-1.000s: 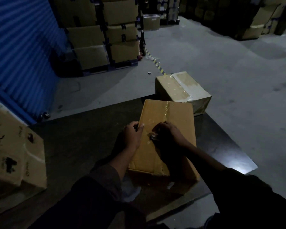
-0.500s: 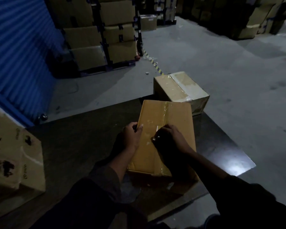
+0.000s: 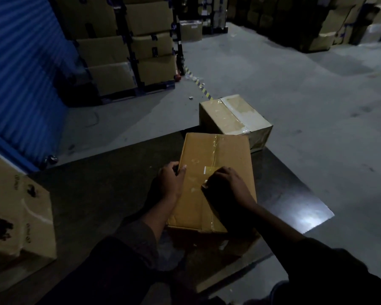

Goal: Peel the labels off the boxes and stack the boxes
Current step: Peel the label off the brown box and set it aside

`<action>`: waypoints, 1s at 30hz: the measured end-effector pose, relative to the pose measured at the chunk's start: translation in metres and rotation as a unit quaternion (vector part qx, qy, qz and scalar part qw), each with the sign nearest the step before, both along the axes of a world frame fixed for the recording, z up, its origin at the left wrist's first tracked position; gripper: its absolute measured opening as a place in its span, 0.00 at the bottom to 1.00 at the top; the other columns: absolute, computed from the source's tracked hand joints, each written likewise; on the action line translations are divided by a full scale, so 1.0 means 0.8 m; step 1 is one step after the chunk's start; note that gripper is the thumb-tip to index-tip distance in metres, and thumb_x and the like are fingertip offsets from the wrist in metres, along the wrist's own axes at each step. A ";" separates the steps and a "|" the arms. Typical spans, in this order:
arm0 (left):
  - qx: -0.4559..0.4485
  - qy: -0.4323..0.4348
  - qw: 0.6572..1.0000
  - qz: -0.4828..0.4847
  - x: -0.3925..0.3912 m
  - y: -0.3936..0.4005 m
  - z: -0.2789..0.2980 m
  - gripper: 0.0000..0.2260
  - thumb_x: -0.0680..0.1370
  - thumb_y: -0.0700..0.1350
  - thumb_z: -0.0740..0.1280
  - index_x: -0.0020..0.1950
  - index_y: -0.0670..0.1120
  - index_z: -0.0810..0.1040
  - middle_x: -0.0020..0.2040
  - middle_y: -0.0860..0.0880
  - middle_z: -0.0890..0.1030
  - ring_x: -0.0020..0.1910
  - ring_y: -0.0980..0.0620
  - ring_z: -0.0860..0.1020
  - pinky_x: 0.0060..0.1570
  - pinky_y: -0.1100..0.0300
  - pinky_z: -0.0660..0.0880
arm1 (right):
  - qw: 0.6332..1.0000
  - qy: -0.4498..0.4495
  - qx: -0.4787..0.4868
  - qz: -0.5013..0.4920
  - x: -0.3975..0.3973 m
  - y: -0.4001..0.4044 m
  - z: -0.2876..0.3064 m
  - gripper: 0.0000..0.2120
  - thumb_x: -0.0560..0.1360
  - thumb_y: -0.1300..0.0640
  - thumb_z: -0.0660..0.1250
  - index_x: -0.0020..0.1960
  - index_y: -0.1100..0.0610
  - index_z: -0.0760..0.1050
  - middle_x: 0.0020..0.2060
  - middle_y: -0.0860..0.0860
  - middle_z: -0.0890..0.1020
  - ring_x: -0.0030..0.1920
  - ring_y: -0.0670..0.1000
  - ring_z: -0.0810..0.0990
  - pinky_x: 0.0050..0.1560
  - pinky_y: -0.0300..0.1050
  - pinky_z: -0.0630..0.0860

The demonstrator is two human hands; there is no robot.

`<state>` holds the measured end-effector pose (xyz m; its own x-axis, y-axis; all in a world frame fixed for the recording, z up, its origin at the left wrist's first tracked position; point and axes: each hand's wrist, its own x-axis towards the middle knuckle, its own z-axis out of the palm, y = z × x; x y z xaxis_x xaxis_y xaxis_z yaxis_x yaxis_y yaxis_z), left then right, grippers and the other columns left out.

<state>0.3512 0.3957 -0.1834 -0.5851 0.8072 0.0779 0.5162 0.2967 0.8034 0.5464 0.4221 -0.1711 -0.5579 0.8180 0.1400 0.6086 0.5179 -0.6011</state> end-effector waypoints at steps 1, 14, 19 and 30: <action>0.006 0.021 1.000 0.001 0.000 0.001 -0.001 0.13 0.78 0.50 0.67 0.60 0.46 0.78 0.56 0.45 0.80 0.54 0.47 0.77 0.53 0.51 0.75 | 1.000 -0.006 0.003 -0.001 0.004 -0.001 -0.001 0.14 0.72 0.47 0.69 0.55 0.50 0.80 0.56 0.48 0.77 0.57 0.49 0.74 0.58 0.46 0.71; 0.030 0.207 0.975 -0.070 0.009 -0.003 0.005 0.06 0.76 0.45 0.69 0.51 0.45 0.79 0.51 0.47 0.78 0.55 0.47 0.74 0.50 0.58 0.69 | 1.000 0.009 0.006 -0.018 -0.001 -0.010 0.010 0.23 0.67 0.32 0.61 0.53 0.44 0.80 0.53 0.45 0.78 0.54 0.44 0.72 0.58 0.51 0.72; 0.023 0.202 0.976 -0.072 0.007 -0.003 0.005 0.06 0.76 0.45 0.69 0.52 0.45 0.79 0.52 0.47 0.78 0.55 0.47 0.74 0.52 0.56 0.70 | 0.998 0.023 0.035 -0.037 0.005 -0.014 0.003 0.15 0.70 0.42 0.71 0.53 0.48 0.81 0.52 0.47 0.79 0.53 0.46 0.74 0.53 0.44 0.73; 0.041 0.202 0.972 -0.117 0.007 -0.003 0.005 0.07 0.74 0.46 0.72 0.48 0.45 0.80 0.49 0.48 0.78 0.53 0.49 0.74 0.47 0.61 0.67 | 1.000 0.002 0.012 -0.021 0.004 -0.016 0.005 0.19 0.71 0.39 0.67 0.61 0.41 0.74 0.57 0.45 0.77 0.56 0.45 0.73 0.58 0.47 0.72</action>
